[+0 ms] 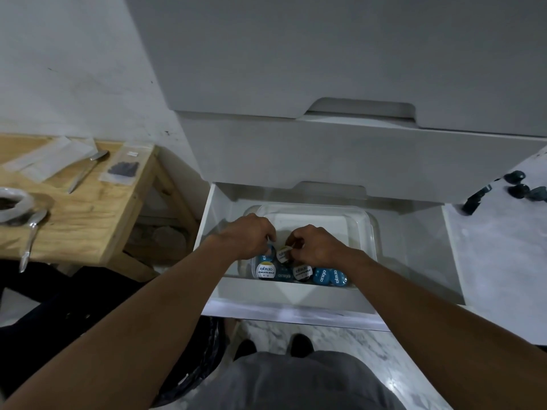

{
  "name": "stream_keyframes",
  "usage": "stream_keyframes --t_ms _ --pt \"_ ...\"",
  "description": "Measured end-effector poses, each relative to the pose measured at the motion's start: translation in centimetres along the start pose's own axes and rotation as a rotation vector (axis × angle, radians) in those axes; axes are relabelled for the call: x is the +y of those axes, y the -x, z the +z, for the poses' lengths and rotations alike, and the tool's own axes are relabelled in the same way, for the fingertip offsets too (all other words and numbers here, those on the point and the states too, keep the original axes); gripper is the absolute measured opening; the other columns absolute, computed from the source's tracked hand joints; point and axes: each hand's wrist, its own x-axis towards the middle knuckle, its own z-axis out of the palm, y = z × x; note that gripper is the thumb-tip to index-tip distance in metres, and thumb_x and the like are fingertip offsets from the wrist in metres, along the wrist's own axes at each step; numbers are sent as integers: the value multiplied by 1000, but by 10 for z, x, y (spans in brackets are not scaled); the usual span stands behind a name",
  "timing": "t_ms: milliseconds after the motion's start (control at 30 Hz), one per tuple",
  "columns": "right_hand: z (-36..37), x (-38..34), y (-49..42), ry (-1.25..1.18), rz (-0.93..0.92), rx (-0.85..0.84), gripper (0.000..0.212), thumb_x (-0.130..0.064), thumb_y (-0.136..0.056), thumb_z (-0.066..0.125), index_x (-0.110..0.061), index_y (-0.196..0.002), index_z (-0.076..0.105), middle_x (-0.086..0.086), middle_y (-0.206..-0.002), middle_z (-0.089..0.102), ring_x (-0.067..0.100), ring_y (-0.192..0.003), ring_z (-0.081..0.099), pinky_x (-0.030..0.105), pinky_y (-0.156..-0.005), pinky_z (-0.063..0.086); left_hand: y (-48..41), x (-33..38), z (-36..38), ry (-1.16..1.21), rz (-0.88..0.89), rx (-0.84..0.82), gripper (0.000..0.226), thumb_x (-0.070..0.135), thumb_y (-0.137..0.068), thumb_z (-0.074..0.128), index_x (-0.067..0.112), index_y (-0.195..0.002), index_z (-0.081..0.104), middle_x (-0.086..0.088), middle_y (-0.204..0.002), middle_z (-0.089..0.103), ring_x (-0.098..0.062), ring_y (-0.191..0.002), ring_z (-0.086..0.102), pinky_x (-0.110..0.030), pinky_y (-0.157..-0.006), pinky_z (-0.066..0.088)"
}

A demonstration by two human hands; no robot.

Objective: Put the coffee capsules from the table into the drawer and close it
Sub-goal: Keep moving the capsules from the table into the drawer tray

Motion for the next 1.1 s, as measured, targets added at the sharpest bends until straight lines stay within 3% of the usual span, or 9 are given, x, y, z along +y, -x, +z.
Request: stream_keyframes --t_ms 100,200,367,500,633,800,933,1100 --pt "-7 4 4 22 -8 34 33 -26 -85 67 -16 -116 64 5 -114 65 18 -99 60 23 -80 45 9 0 -4 71 1 89 29 25 -85 68 21 -113 65 1 -113 65 -10 -91 56 -21 -76 41" --pt "-19 11 10 39 -45 99 27 -24 -85 66 -16 -111 67 4 -113 67 18 -101 61 22 -83 43 20 1 -6 134 -21 175 29 25 -86 67 19 -114 66 -1 -112 68 -6 -85 53 -18 -77 40" --pt "-43 26 21 37 -70 194 17 -21 -86 65 -14 -101 71 2 -107 68 18 -97 62 26 -87 48 38 5 -3 134 -117 288 28 29 -87 65 18 -113 66 -3 -114 67 -9 -87 54 -21 -81 40" --pt "-59 38 41 14 -43 304 11 -24 -86 66 -17 -93 71 -1 -98 69 15 -92 62 30 -87 50 53 20 0 57 -151 384 27 32 -88 62 20 -113 66 0 -113 68 -17 -100 62 -24 -81 42" --pt "-75 46 82 43 -36 479 13 -18 -88 61 -10 -91 71 4 -100 71 16 -89 62 26 -81 48 63 52 -3 4 -61 507 30 31 -90 58 17 -116 64 -5 -116 67 -24 -103 61 -34 -91 47" --pt "-83 65 165 156 38 786 24 -18 -88 54 -5 -105 66 16 -109 65 33 -99 61 35 -83 48 71 119 5 -132 124 631 35 30 -90 54 11 -120 57 -15 -117 59 -35 -108 56 -43 -90 48" --pt "-81 96 230 223 155 822 39 -26 -92 55 -11 -128 54 14 -131 53 30 -121 50 36 -98 42 79 182 24 -182 304 726 36 25 -90 51 6 -121 54 -16 -119 56 -34 -107 53 -41 -88 44" --pt "-85 143 293 227 238 863 43 -27 -93 54 -10 -132 49 12 -134 51 30 -123 47 37 -98 41 84 252 52 -206 464 749 33 25 -90 50 8 -117 54 -13 -114 57 -33 -101 54 -39 -83 44"
